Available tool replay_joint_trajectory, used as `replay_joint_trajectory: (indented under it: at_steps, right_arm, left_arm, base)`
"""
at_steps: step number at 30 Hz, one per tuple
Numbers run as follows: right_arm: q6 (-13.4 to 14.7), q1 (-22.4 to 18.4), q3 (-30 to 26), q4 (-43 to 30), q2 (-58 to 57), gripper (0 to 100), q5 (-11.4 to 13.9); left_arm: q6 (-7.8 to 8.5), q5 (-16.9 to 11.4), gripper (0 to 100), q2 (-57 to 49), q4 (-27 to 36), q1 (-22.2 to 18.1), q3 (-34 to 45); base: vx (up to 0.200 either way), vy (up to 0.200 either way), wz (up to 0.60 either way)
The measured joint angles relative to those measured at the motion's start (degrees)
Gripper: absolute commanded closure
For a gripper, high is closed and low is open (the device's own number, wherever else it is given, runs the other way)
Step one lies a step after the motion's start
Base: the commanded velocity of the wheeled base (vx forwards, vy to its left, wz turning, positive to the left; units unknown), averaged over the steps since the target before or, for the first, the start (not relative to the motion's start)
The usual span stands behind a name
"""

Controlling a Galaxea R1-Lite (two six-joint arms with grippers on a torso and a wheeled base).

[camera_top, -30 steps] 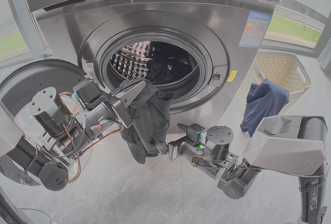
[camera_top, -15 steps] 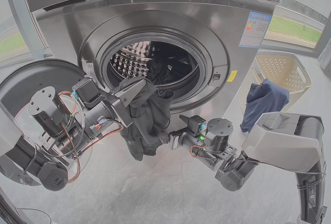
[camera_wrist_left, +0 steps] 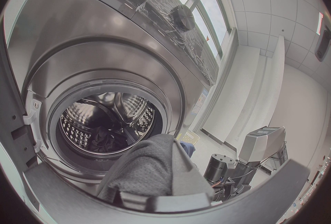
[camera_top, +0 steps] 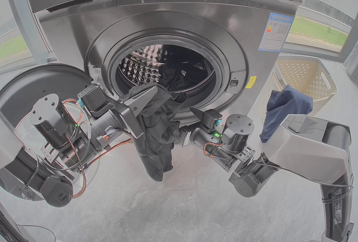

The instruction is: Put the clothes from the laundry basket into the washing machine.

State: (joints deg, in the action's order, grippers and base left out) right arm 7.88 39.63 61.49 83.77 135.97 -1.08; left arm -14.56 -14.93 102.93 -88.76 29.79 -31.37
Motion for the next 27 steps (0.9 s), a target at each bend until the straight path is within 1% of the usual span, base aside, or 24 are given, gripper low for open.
replay_joint_trajectory:
  at_steps: [5, 6, 11, 17, 21, 27]
  right_arm:
    - [0.0, 0.0, 1.3, 0.4, 0.3, 0, 0.8]
    - [0.0, 0.1, 1.6, 0.6, 0.5, 100, 0.9]
    - [0.0, 0.3, 3.6, 2.0, 1.3, 100, 1.0]
    - [0.0, 0.0, 3.2, 2.1, 0.9, 100, 1.0]
    - [0.0, -0.4, 1.2, 2.3, -0.6, 100, 1.0]
    - [-0.7, -0.7, -4.9, 2.2, -4.7, 100, 0.8]
  left_arm:
    - [0.02, 0.0, 100, 0.0, 0.0, 0.1, 0.0]
    - [0.02, 0.0, 100, 0.0, 0.0, 0.1, 0.0]
    - [0.05, 0.0, 100, 0.0, 0.0, 0.0, 0.1]
    - [0.0, 0.0, 100, 0.0, 0.0, -0.2, 0.0]
    - [0.0, 0.0, 100, 0.1, 0.0, -0.5, -0.1]
    - [-0.05, 0.0, 100, 0.2, 0.0, -1.1, -0.3]
  base:
    - [0.0, 0.0, 0.0]
    - [0.0, 0.0, 0.0]
    - [0.0, 0.0, 0.0]
    - [0.0, 0.0, 0.0]
    - [0.0, 0.0, 0.0]
    - [0.0, 0.0, 0.0]
